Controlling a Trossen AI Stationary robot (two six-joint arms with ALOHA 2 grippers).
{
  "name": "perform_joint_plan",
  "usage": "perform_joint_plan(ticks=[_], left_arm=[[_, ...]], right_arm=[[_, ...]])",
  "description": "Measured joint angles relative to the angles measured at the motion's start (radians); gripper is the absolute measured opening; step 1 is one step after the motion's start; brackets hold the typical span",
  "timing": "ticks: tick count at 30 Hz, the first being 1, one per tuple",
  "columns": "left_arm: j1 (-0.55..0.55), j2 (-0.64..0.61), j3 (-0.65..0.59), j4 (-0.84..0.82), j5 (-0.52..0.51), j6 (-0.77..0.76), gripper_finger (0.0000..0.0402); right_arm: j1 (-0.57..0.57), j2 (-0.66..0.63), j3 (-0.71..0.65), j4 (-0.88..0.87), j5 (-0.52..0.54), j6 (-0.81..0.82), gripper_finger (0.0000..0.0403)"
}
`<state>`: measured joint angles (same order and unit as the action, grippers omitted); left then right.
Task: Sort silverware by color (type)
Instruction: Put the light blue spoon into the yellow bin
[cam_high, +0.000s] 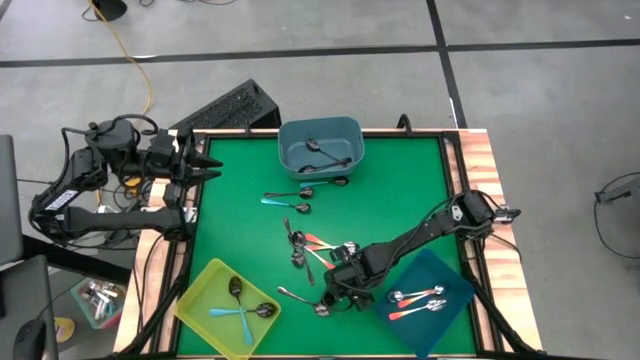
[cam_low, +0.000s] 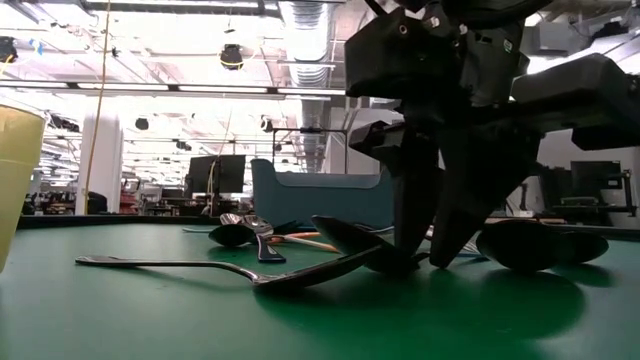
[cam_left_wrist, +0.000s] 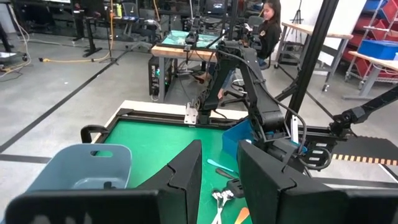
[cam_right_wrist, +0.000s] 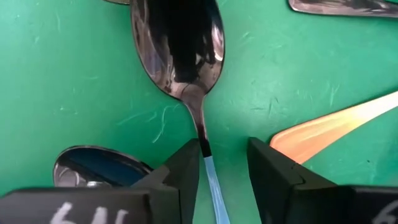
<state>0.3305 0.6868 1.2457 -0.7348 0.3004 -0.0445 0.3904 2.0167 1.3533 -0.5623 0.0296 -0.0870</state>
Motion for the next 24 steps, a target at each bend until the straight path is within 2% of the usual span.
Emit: perform_joint_plan(ticks=[7,20,24], left_arm=[[0.0,0.0,0.0,-0.018,-0.001,0.0,0.0086],[0.0,0.0,0.0,-0.018,-0.002,-0.001,0.0086],[0.0,0.0,0.0,-0.017,-0.001,-0.001,0.0086]], right_arm=[[0.0,0.0,0.0,-0.006,0.001,-0.004,0.012],[0.0,0.0,0.0,-0.008,0.022,-0.053,0.0117],[0.0,0.0,0.0,-0.011,0.022,-0.053,0.0102]])
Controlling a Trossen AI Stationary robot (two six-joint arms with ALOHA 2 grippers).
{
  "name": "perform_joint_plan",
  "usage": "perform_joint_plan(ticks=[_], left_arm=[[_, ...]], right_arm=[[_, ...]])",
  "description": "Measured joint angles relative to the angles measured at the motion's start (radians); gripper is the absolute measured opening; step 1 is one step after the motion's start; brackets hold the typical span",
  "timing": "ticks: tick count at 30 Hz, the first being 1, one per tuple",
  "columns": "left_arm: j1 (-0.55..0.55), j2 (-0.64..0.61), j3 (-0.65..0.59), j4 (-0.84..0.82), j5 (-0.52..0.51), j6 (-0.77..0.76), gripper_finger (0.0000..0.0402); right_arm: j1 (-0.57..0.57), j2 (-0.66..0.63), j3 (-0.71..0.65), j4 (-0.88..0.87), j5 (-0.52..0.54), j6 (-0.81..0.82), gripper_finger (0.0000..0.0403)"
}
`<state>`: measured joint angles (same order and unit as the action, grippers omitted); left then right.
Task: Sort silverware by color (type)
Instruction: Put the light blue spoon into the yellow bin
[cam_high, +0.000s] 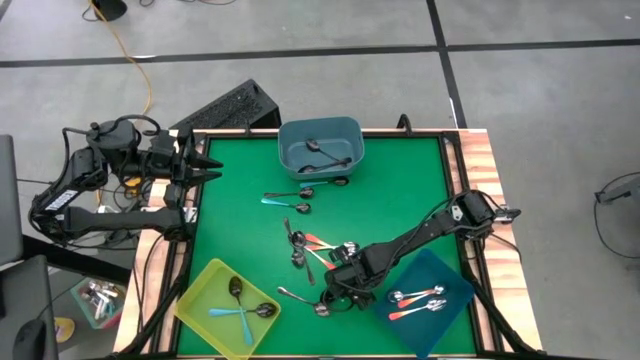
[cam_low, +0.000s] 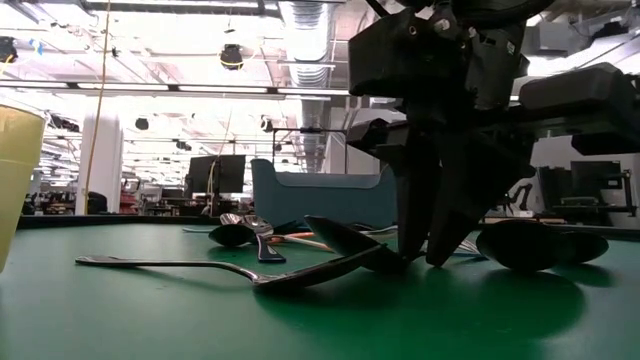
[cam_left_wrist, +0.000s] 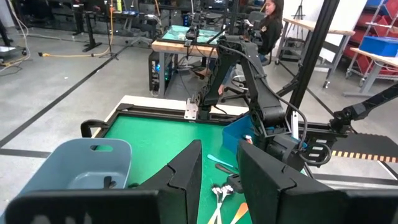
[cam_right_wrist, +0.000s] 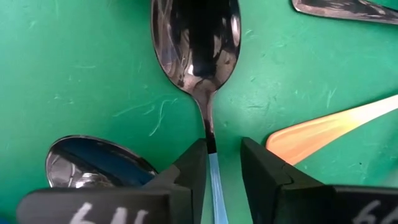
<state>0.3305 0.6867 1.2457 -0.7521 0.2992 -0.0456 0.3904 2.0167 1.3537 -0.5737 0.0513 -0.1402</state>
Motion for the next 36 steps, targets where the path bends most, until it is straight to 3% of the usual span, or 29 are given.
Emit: perform_joint_plan(ticks=[7,11,16,26,36], left_arm=[[0.0,0.0,0.0,0.0,0.0,-0.001,0.0086],[0.0,0.0,0.0,0.0,0.0,-0.01,0.0086],[0.0,0.0,0.0,0.0,0.0,-0.01,0.0086],[0.0,0.0,0.0,0.0,0.0,-0.02,0.0086],[0.0,0.0,0.0,0.0,0.0,-0.03,0.0086]], right_arm=[[0.007,0.0,0.0,-0.001,0.01,0.015,0.004],[0.002,-0.004,0.002,-0.002,0.011,0.11,0.0009],[-0.007,-0.007,0.026,-0.008,0.0,0.224,0.0009],[-0.041,-0.008,0.143,0.03,0.0,0.248,0.0005],[-0.104,-0.01,0.287,0.17,0.102,0.242,0.0005]])
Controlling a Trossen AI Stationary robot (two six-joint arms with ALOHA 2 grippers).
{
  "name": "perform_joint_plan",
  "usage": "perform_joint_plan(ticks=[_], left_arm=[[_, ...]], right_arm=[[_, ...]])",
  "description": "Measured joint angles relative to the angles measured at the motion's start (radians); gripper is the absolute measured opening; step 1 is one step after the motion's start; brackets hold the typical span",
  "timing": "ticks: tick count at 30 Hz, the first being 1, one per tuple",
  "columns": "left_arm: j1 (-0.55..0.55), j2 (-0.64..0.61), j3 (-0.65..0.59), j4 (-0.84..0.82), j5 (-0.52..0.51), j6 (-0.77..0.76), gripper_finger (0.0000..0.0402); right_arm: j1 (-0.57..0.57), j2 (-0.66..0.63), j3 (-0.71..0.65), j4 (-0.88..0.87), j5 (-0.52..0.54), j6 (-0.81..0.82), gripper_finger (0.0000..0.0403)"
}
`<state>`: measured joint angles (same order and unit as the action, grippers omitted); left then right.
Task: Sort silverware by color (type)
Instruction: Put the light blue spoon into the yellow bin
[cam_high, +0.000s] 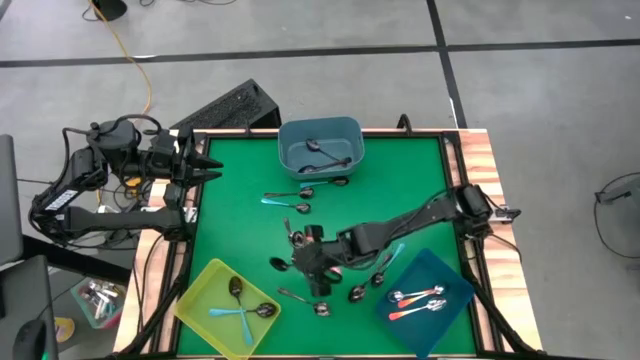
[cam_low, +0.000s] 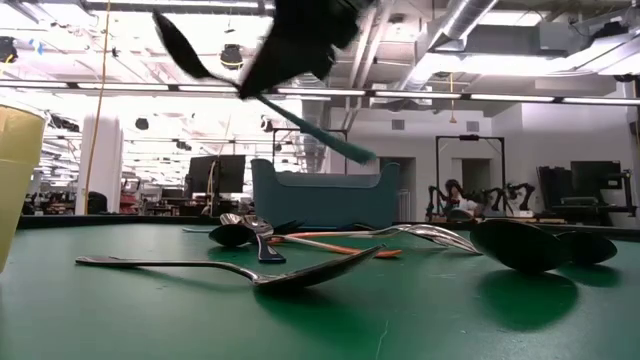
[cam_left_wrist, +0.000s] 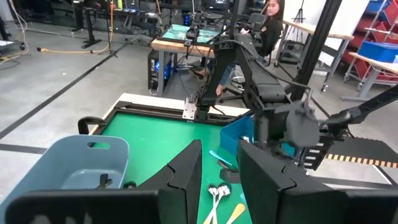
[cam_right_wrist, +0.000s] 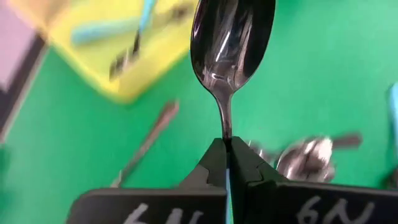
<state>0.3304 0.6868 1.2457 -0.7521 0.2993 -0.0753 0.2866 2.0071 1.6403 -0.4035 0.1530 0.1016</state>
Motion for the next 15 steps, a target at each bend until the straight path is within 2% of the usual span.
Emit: perform_joint_plan(ticks=[7,15], left_arm=[[0.0,0.0,0.0,-0.022,0.0,-0.001,0.0086],[0.0,0.0,0.0,-0.018,0.0,-0.055,0.0086]], right_arm=[[-0.024,0.004,0.021,0.249,0.07,0.002,0.0006],[-0.036,0.006,0.022,0.407,0.082,-0.027,0.0006]])
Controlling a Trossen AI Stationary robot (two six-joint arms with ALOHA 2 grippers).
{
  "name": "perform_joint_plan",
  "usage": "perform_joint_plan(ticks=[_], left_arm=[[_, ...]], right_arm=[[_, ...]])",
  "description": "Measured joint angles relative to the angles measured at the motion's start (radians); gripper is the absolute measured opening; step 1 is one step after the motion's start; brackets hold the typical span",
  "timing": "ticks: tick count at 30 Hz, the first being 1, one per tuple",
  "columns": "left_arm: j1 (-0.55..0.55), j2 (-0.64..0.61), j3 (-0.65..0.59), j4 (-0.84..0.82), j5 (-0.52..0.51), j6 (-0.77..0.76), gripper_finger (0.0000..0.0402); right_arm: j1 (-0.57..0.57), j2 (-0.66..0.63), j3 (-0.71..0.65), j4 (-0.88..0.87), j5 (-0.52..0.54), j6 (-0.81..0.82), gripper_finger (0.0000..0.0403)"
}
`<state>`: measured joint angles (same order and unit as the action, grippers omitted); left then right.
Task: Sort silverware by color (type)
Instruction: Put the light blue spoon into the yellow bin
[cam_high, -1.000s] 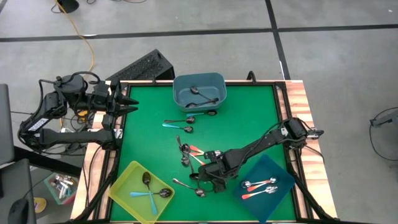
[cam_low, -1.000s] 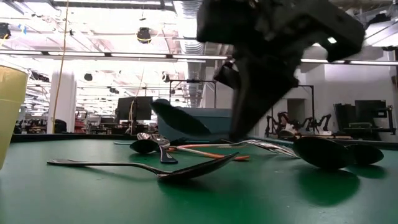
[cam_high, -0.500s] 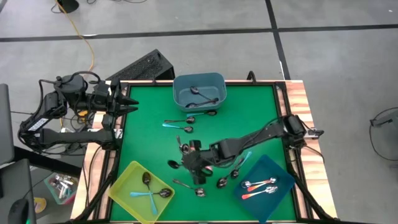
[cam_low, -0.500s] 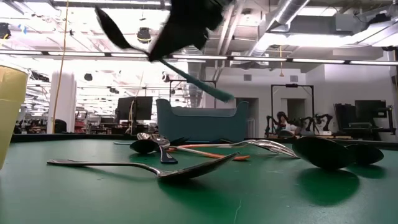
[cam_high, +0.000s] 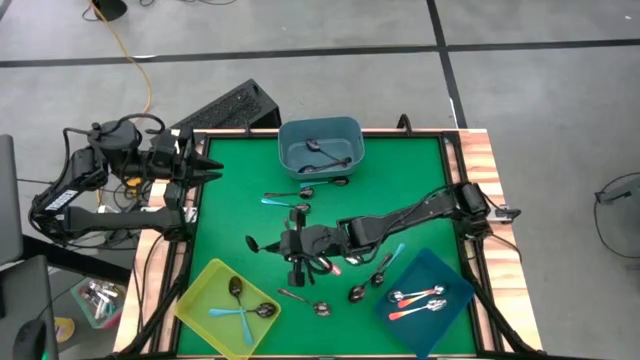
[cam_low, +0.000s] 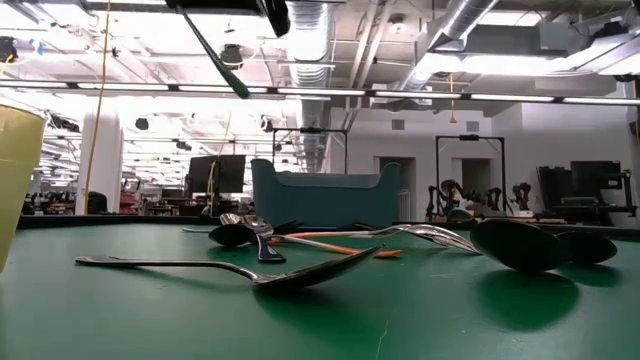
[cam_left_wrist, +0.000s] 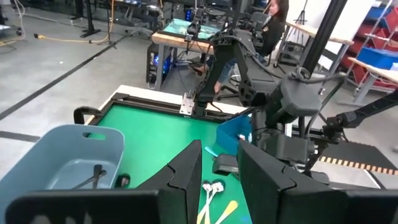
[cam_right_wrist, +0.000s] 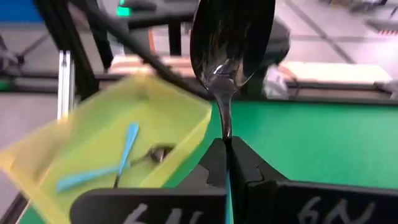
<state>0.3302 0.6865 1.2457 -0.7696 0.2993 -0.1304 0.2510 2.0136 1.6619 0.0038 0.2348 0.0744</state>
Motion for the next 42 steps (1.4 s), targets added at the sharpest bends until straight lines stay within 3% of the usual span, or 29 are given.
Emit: perform_joint_plan(ticks=[11,19,42], left_arm=[[0.0,0.0,0.0,0.015,-0.128,-0.083,0.0086],[0.0,0.0,0.0,0.032,-0.214,-0.097,0.0086],[0.0,0.0,0.0,0.035,-0.236,-0.161,0.0086]], right_arm=[[-0.016,0.003,0.0,0.424,0.004,-0.02,0.0007],[0.006,0.004,0.0,0.563,0.004,-0.012,0.0008],[0.079,0.005,-0.001,0.642,0.161,0.049,0.0008]])
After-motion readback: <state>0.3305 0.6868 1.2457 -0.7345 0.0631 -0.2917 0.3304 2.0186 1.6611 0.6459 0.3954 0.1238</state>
